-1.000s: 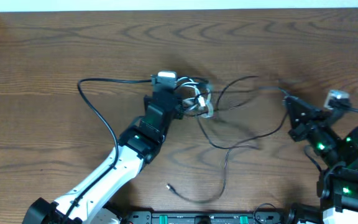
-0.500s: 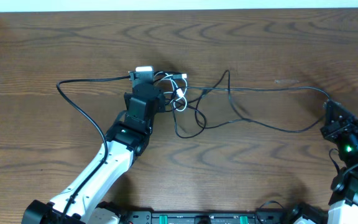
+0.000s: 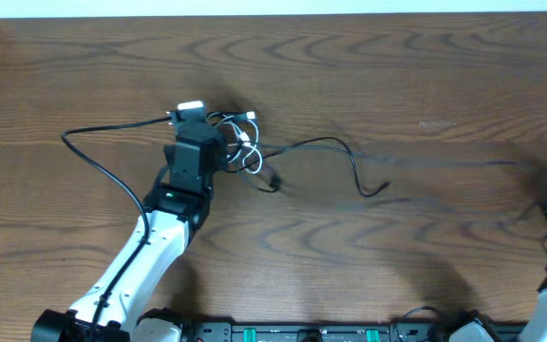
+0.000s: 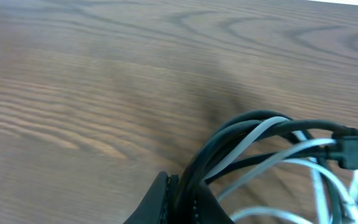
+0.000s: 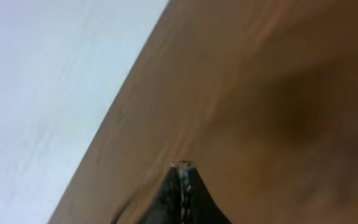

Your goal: Untangle cables

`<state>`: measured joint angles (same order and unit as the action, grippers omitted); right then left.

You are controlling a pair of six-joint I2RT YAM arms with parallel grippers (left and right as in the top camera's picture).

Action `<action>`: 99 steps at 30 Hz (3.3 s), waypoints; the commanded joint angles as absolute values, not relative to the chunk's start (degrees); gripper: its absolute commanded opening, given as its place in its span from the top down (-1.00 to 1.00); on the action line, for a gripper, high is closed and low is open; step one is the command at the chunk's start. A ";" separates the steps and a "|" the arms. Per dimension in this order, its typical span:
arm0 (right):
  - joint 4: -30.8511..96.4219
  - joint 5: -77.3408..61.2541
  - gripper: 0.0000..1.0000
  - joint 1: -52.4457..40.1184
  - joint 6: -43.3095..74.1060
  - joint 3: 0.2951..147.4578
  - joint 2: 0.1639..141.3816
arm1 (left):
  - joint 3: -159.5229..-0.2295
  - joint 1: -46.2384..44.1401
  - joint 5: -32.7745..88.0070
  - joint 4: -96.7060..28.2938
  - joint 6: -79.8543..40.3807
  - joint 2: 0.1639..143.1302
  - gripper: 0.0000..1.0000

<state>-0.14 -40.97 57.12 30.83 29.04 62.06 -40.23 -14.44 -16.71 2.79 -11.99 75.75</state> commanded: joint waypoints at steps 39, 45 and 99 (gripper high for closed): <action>-21.45 -66.59 -0.85 7.20 -1.65 29.08 75.46 | -41.21 -19.11 41.58 23.27 -10.90 75.55 0.85; -18.87 -64.84 -0.75 -1.08 -15.62 29.08 75.46 | -41.21 -24.60 41.65 23.29 -10.09 75.55 0.85; -9.34 -44.31 0.99 -4.71 -58.15 29.08 72.44 | -41.21 -27.29 55.94 37.41 -7.92 75.55 0.85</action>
<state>-11.70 -44.21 -4.43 -57.80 29.08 72.69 -40.21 -27.11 58.35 36.18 -8.82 75.77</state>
